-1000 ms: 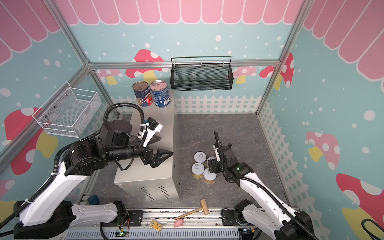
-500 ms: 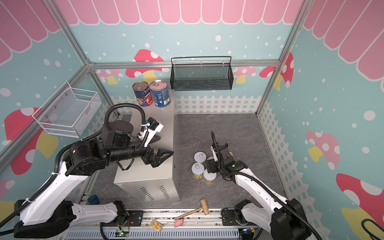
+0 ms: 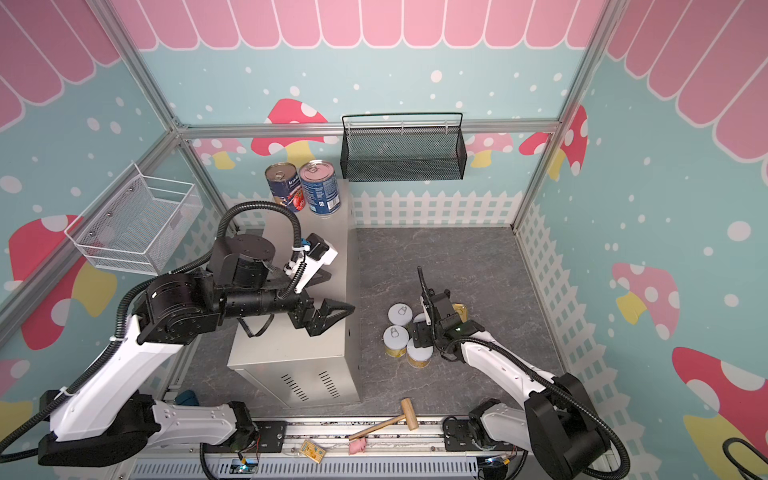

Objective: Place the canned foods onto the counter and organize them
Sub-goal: 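Lower the right gripper around a white-lidded yellow can and grasp it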

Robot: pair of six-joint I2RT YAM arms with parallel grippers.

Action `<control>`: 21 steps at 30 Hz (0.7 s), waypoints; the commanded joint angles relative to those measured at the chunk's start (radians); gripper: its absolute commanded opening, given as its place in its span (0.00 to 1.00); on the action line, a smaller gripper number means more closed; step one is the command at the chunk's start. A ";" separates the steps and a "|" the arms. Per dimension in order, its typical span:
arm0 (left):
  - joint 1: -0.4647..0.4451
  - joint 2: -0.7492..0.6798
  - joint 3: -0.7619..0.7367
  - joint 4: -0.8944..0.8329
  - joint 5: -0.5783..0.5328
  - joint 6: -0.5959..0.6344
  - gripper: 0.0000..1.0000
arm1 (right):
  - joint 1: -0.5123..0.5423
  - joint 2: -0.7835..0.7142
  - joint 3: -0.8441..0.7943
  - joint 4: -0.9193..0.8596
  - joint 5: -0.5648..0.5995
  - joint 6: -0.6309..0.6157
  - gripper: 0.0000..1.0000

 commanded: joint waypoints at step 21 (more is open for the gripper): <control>-0.086 0.060 0.072 -0.099 -0.060 0.077 0.99 | -0.002 0.114 0.026 0.081 0.074 0.000 0.76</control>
